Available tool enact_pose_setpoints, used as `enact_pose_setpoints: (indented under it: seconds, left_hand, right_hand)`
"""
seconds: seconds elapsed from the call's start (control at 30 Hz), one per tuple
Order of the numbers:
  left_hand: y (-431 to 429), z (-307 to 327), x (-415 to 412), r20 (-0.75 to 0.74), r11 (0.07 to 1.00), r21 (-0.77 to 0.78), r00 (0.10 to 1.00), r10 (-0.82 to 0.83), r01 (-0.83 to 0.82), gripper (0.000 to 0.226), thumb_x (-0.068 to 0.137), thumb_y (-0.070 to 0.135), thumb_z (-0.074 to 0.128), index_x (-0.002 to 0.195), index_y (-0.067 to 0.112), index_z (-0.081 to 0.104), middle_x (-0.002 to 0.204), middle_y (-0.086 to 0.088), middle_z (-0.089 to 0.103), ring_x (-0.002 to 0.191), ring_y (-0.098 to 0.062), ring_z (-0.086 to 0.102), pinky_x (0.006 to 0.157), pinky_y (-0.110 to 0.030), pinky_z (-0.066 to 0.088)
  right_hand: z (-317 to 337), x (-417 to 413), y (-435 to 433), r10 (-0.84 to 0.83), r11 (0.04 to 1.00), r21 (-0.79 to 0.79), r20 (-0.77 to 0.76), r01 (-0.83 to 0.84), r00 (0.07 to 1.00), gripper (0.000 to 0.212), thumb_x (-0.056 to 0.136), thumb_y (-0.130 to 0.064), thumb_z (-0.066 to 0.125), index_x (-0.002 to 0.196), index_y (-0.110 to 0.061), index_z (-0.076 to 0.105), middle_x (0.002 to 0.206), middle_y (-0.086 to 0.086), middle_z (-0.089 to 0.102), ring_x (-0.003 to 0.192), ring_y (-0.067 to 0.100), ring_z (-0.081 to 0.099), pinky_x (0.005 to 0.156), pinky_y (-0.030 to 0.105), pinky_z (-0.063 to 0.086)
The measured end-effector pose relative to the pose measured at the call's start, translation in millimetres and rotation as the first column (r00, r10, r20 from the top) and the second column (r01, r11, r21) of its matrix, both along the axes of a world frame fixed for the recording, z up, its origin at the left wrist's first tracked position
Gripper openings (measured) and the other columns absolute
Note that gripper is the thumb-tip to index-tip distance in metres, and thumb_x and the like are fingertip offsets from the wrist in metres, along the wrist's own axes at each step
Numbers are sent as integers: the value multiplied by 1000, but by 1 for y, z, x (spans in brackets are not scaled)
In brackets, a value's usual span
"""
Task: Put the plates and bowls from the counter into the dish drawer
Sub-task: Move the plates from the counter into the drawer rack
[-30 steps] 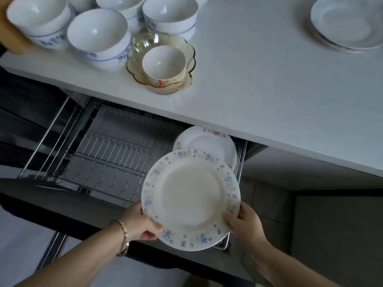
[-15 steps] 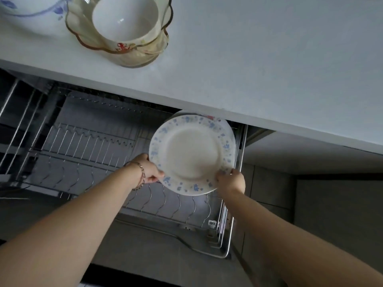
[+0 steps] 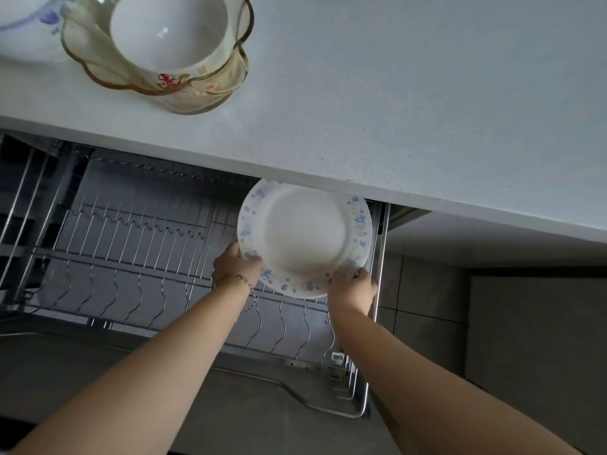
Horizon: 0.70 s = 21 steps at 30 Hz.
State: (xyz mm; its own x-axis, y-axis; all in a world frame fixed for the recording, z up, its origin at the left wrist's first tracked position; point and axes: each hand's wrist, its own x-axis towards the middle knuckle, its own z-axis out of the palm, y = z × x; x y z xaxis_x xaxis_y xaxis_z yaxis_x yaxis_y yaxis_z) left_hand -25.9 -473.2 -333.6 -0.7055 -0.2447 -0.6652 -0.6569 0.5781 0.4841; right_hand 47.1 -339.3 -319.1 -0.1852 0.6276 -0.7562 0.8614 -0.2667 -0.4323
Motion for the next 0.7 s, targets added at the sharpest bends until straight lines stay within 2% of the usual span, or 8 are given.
enact_pose_setpoints:
  seconds: [0.07,0.17,0.23,0.33,0.4,0.5,0.6,0.7]
  left_hand:
    - [7,0,4,85,970,161,982,171,-183,39,92,29,44,129,20,48,132,-7,56,116,-32,55,90,-49,51]
    - [22,5,4,334,771,349,840,428,-532,52,96,46,30,144,41,13,152,1,31,130,-38,41,90,-65,41]
    - [27,6,5,329,758,348,829,452,-552,54,95,48,29,145,42,8,153,0,29,130,-38,41,92,-68,39]
    - [26,2,11,358,732,375,817,452,-569,53,93,50,33,142,43,14,149,0,35,127,-36,45,92,-69,39]
    - [23,1,14,382,712,406,814,438,-573,53,93,49,35,142,42,17,147,-3,39,125,-36,47,94,-66,40]
    - [17,6,16,384,825,372,880,280,-425,56,95,49,31,146,35,14,147,-7,39,127,-37,47,94,-54,42]
    - [8,19,21,343,990,142,939,-27,-23,60,94,48,33,141,11,33,141,-16,46,121,-34,53,95,-41,43]
    - [8,43,24,172,969,-66,959,-225,239,45,87,28,50,125,4,50,124,-17,59,100,-33,63,85,-35,52]
  right_hand:
    - [-3,1,-4,-27,999,-42,15,27,1000,47,92,-22,48,137,-10,40,136,13,34,115,36,52,91,35,43]
    - [-2,-5,-8,-56,998,-14,48,57,997,51,92,-18,50,140,-11,34,141,14,28,123,35,42,88,34,38]
    - [-6,-9,-9,-110,992,-45,94,115,989,51,91,-14,49,140,-13,33,142,16,29,123,34,40,92,37,39]
    - [-13,-4,-8,-193,970,-141,44,197,980,32,91,-10,46,124,-6,48,123,19,52,94,30,53,76,31,39]
    - [-16,2,-7,-175,980,-89,29,177,984,26,92,-9,45,117,-5,52,113,17,59,90,31,55,74,30,39]
    - [-12,8,-5,-86,996,-27,17,87,996,30,94,-10,44,121,-3,54,114,15,64,95,32,59,75,29,40]
    - [3,15,2,105,993,-51,29,-103,994,32,94,-10,41,120,0,55,103,15,63,87,27,53,71,24,35]
    - [29,29,19,253,965,-76,11,-251,967,30,90,-8,43,115,-1,57,81,10,60,80,27,56,56,25,38]
